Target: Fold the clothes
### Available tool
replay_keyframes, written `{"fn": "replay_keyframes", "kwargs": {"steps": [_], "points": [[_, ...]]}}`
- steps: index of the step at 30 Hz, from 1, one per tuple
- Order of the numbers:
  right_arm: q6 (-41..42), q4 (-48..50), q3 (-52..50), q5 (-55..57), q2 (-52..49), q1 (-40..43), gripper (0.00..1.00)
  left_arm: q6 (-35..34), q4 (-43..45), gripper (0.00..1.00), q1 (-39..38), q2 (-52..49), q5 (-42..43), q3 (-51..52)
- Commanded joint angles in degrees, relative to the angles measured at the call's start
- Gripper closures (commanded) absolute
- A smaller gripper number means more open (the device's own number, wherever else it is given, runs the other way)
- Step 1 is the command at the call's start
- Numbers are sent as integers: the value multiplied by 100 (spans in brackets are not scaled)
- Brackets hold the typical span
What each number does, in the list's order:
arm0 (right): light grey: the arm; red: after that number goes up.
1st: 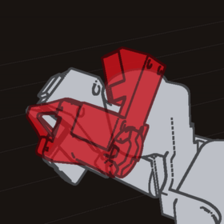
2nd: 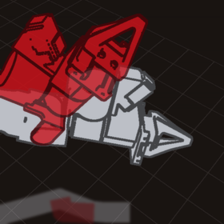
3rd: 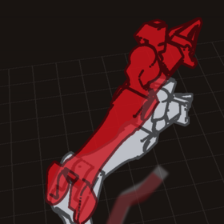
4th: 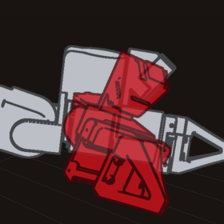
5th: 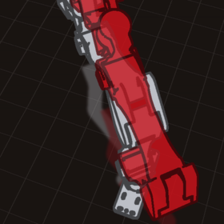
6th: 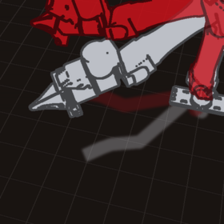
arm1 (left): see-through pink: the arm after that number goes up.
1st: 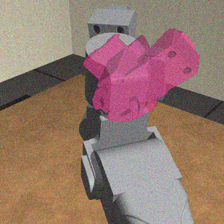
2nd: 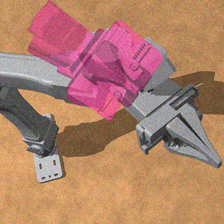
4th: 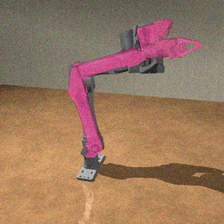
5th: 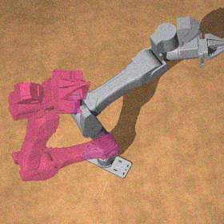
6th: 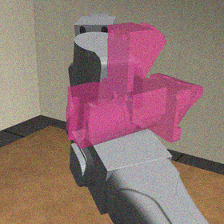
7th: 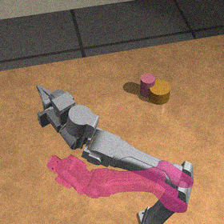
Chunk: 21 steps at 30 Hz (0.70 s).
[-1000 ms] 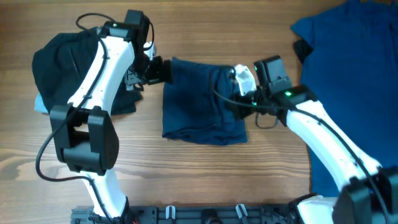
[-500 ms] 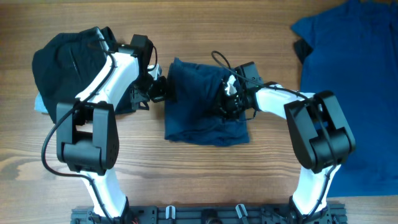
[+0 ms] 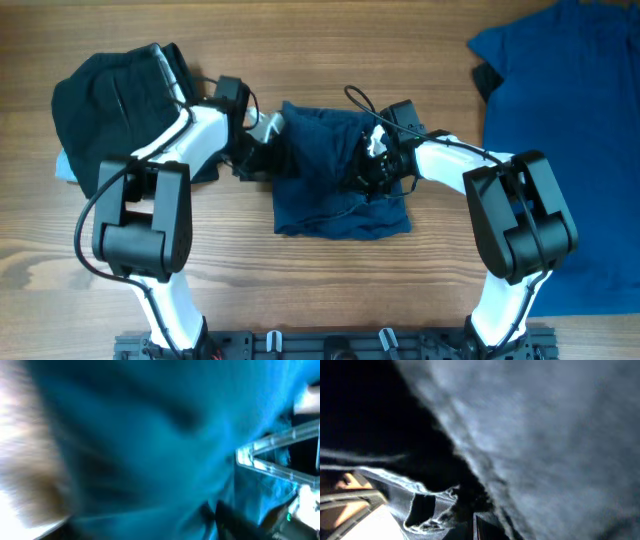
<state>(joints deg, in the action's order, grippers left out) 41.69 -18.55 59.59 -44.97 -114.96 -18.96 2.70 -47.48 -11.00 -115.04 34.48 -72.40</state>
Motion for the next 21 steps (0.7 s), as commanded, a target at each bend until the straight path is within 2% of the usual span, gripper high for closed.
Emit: {"fn": "replay_keyframes", "kwargs": {"steps": [1,2,3,4,7,12,14,16,21], "points": [[-426,203,-109,138,-20,31,96,1156,120,62,-118,59,881,236],[-435,203,-109,140,66,31,96,1233,221,73,-151,59,1069,245],[-531,203,-109,140,205,35,96,1231,321,91,-166,59,1193,243],[-634,195,-109,144,367,37,96,1228,385,96,-170,63,1342,236],[-870,26,-109,199,1067,109,96,997,223,96,-66,149,1545,9],[-855,-476,-109,629,2533,393,96,920,-905,96,503,723,1539,-1073],[-857,-721,-109,927,3036,433,96,839,-1429,96,940,1126,1534,-1821],[-857,-990,-109,1276,3359,433,96,645,-1537,96,1449,1532,1460,-2396],[-872,-1368,-109,1565,3526,431,96,595,-1486,96,2885,2050,758,-2715]]}}
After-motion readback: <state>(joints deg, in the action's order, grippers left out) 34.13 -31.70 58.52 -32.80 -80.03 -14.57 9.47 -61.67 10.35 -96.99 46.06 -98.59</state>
